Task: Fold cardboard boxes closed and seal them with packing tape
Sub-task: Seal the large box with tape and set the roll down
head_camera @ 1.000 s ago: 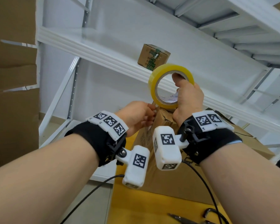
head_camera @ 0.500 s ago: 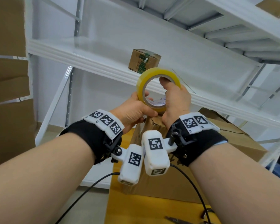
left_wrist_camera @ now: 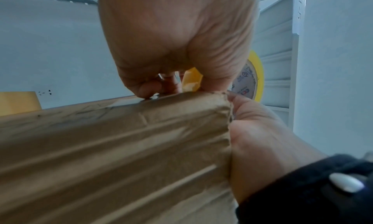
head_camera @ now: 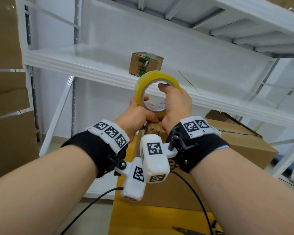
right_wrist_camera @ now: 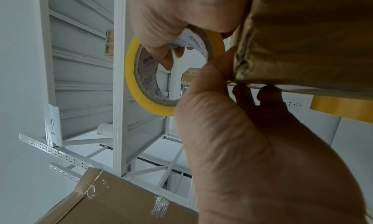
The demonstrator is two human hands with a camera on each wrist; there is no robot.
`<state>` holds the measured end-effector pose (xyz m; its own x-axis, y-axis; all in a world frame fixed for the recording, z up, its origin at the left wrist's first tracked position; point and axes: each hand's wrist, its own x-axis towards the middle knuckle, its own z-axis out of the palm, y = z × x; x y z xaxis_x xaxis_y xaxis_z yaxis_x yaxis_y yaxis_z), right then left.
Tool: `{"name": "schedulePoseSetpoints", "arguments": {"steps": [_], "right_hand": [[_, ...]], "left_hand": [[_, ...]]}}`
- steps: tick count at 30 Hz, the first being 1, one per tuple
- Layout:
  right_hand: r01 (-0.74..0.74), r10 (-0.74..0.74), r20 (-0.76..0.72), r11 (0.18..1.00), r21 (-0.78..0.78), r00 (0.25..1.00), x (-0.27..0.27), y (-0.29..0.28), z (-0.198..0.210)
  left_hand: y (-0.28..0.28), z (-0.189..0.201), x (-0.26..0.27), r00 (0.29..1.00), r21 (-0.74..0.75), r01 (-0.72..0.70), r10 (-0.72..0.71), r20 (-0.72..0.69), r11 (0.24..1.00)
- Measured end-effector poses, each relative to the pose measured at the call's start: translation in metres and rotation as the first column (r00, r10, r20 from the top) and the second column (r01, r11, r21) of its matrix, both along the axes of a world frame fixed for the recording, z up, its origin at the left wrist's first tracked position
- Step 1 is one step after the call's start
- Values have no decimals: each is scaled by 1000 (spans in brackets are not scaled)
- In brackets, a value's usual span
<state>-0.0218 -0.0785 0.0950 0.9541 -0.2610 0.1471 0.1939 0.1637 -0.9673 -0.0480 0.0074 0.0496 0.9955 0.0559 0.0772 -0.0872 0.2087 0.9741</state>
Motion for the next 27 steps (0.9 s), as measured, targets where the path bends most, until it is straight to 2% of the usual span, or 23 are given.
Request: {"name": "schedulePoseSetpoints", "arguments": {"steps": [10, 17, 27], "right_hand": [[20, -21, -36, 1000, -24, 999, -5, -10, 9], [-11, 8, -45, 998, -65, 999, -3, -16, 14], [-74, 62, -114, 992, -104, 992, 2, -22, 19]], "left_hand": [[2, -4, -2, 999, 87, -22, 18, 47, 996], [3, -3, -6, 995, 147, 35, -49, 88, 988], [2, -2, -4, 991, 216, 0, -28, 130, 976]]}}
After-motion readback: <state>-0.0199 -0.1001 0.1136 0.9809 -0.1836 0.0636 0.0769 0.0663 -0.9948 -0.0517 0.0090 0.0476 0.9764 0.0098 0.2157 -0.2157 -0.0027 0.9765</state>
